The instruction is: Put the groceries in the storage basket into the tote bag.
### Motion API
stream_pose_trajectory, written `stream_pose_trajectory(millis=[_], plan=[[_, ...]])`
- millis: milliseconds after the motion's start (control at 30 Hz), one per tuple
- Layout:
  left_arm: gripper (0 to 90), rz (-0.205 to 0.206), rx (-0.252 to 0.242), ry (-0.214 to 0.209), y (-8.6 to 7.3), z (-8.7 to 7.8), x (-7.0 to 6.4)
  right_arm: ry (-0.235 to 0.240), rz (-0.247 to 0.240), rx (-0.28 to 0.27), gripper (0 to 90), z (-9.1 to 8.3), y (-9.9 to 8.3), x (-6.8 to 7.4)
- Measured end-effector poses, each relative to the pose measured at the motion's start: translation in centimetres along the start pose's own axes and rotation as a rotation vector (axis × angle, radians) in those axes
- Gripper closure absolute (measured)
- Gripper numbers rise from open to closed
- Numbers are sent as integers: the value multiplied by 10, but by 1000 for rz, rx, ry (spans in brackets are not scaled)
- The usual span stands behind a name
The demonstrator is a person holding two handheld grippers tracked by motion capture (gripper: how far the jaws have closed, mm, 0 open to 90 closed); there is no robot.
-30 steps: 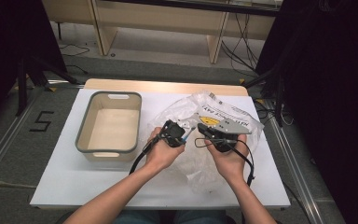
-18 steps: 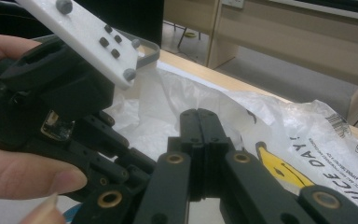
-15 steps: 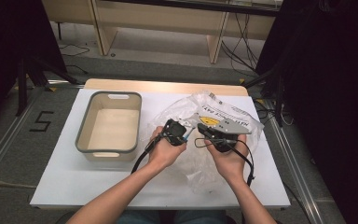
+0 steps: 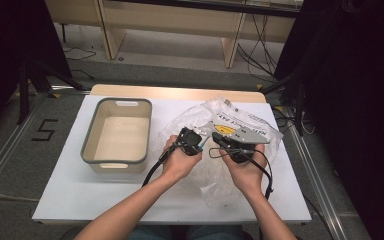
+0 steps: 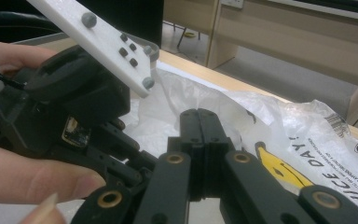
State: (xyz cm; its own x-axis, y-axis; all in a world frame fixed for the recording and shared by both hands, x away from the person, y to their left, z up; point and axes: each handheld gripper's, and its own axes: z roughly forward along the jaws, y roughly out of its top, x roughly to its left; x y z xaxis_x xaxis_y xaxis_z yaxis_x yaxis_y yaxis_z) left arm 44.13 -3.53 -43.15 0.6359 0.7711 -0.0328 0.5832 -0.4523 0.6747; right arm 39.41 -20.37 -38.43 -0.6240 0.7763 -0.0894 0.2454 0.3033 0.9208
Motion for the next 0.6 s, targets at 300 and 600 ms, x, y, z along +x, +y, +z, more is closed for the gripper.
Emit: stream_pose_trajectory(millis=[300,600], plan=[[780,-1,-1,13,1,4,-1,-1,2,3,900,0,-1,-1],[780,1,-11,25,1,8,-2,-5,3,1,900,0,-1,-2]])
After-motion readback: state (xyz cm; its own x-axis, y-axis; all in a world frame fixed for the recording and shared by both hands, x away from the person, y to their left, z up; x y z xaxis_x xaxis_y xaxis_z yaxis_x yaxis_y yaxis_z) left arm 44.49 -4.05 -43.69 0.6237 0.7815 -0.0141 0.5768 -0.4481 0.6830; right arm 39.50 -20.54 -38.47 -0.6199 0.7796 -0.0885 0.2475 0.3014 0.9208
